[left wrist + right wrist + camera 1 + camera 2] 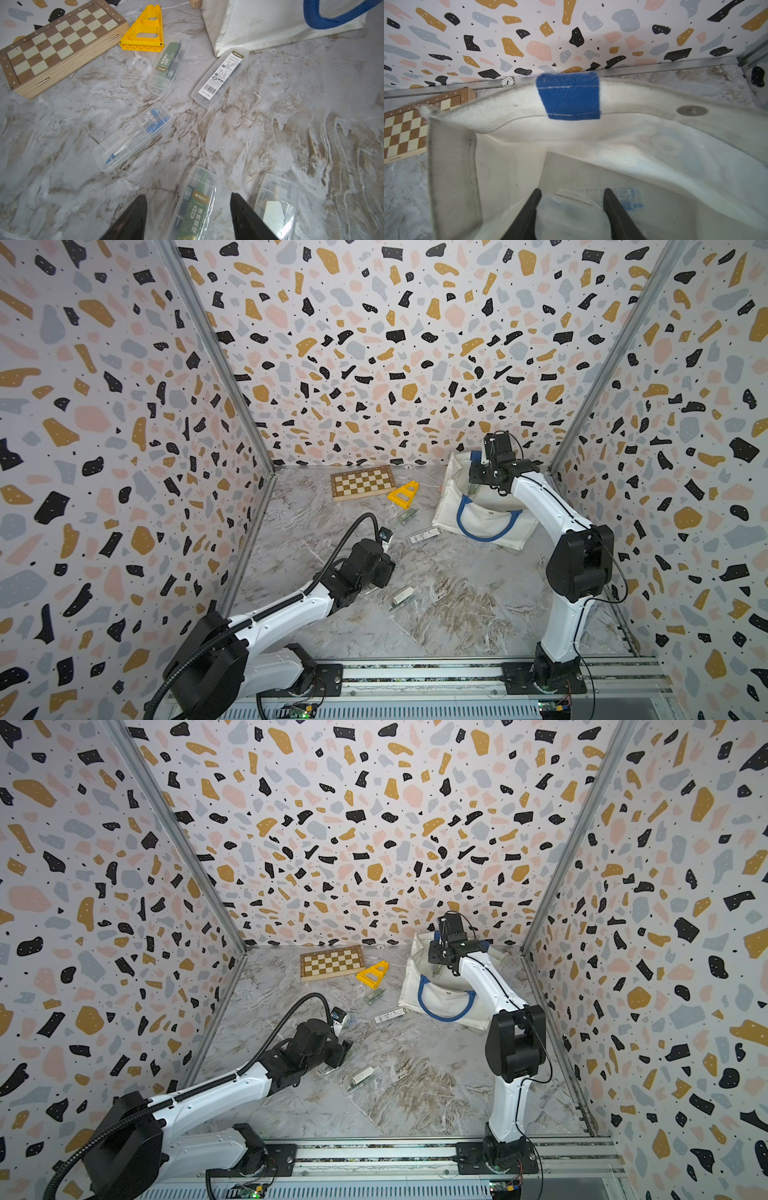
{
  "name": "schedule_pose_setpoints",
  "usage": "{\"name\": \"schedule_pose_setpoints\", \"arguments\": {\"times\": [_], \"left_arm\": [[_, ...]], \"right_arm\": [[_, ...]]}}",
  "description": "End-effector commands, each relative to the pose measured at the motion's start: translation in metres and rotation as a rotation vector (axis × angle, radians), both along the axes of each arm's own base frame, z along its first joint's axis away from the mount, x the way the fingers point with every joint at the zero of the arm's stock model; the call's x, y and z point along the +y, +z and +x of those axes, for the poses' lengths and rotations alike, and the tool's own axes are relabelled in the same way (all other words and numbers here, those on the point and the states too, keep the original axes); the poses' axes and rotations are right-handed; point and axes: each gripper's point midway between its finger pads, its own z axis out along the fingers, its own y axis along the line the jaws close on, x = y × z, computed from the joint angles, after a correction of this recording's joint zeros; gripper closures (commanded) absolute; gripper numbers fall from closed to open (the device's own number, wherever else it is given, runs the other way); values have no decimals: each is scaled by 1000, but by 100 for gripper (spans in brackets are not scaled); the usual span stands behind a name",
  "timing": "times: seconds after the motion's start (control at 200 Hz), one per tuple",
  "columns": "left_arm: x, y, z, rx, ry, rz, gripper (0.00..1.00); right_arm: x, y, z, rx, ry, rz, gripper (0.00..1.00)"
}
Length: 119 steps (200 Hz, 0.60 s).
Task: Put the compass set into the canvas bag
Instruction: Place the compass set in the canvas bag.
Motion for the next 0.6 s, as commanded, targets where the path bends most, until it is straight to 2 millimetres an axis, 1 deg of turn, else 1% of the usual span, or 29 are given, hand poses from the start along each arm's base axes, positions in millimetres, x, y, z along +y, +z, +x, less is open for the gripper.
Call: {"name": "schedule_pose_setpoints", "arguments": {"times": [0.0, 0.17, 0.25, 0.345, 0.486, 0.591], "left_arm": [[-2, 14, 5, -50, 4, -17, 35], [-2, 14, 5, -50, 4, -23, 35], [-2, 13, 5, -48, 4, -21, 35], [-2, 15, 5, -50, 2, -25, 35], [-2, 15, 4, -52, 5, -26, 35], [-2, 14, 5, -47, 5, -21, 34]], "right_arm": [[12, 17, 3, -24, 4, 18, 100], [19, -2, 8, 6, 7, -10, 100], [19, -8, 10, 11, 8, -11, 100], [26, -15, 10, 18, 22, 2, 100], [35, -18, 9, 18, 43, -12, 99], [33, -19, 9, 18, 39, -19, 96]]}}
